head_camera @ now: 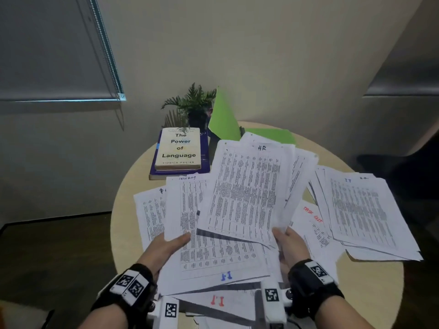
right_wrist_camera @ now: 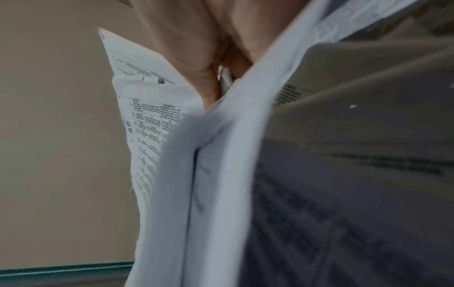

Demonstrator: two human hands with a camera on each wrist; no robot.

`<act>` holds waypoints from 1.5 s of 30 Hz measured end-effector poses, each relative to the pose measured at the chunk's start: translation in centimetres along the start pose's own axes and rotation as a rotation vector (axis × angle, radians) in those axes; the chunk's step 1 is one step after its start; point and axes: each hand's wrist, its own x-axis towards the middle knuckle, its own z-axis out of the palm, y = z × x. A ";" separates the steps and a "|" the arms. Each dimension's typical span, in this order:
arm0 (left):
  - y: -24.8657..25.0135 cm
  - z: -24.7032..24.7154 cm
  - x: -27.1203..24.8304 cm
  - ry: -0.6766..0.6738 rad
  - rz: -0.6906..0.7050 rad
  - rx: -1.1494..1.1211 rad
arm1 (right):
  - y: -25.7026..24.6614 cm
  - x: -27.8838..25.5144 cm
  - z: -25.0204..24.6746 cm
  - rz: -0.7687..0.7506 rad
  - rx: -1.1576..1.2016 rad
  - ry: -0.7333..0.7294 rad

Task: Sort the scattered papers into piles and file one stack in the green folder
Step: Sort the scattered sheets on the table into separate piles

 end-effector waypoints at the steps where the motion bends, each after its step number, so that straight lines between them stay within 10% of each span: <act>1: -0.3 0.4 0.2 -0.018 -0.010 -0.013 | 0.1 -0.4 0.4 0.028 0.017 -0.009; 16: -0.3 -2.3 0.1 0.179 0.118 -0.072 | 0.4 -0.6 -1.9 0.022 -0.169 -0.098; 27: 0.3 -1.9 0.1 0.101 0.134 -0.223 | 0.6 -3.5 1.0 -0.120 -0.384 -0.508; 35: 0.0 -1.3 0.3 -0.040 0.056 -0.109 | 1.5 -2.8 3.8 -0.105 -0.224 -0.360; 39: -0.3 -2.3 0.8 0.059 0.006 -0.074 | 1.2 -2.8 4.0 -0.185 -0.543 -0.353; 45: 0.3 -5.7 -0.6 0.188 -0.023 -0.132 | 1.5 -1.8 2.3 -0.105 -1.104 0.048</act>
